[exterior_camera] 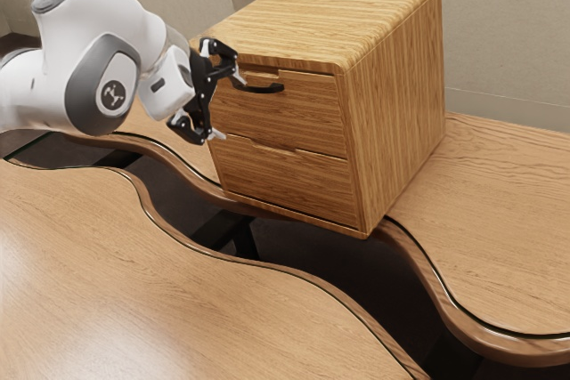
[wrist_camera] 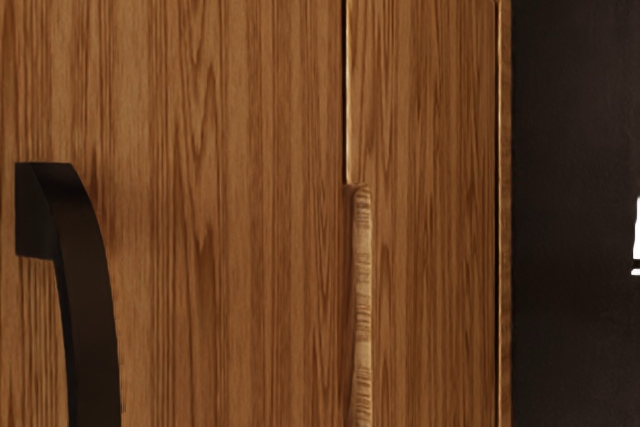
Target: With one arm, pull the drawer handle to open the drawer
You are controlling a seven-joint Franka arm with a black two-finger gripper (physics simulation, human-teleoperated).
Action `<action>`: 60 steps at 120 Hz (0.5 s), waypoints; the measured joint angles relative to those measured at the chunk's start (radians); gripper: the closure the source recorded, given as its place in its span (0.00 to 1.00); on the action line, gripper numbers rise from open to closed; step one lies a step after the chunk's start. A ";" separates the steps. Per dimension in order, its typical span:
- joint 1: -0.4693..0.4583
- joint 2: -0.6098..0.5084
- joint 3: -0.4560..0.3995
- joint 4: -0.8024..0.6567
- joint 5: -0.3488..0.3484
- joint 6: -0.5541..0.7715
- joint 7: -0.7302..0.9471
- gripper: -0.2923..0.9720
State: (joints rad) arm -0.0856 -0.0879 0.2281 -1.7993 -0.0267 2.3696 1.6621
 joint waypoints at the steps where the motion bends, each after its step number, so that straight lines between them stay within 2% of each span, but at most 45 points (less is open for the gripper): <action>1: 0.000 0.001 0.000 -0.001 -0.001 0.000 0.000 0.23; 41: -0.002 0.029 0.005 -0.001 -0.037 0.022 0.008 0.23; 51: 0.000 0.051 0.004 0.012 -0.049 0.036 0.009 0.18; 60: 0.000 0.060 0.005 0.015 -0.056 0.048 0.010 0.22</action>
State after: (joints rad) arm -0.0855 -0.0276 0.2326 -1.7844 -0.0827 2.4174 1.6720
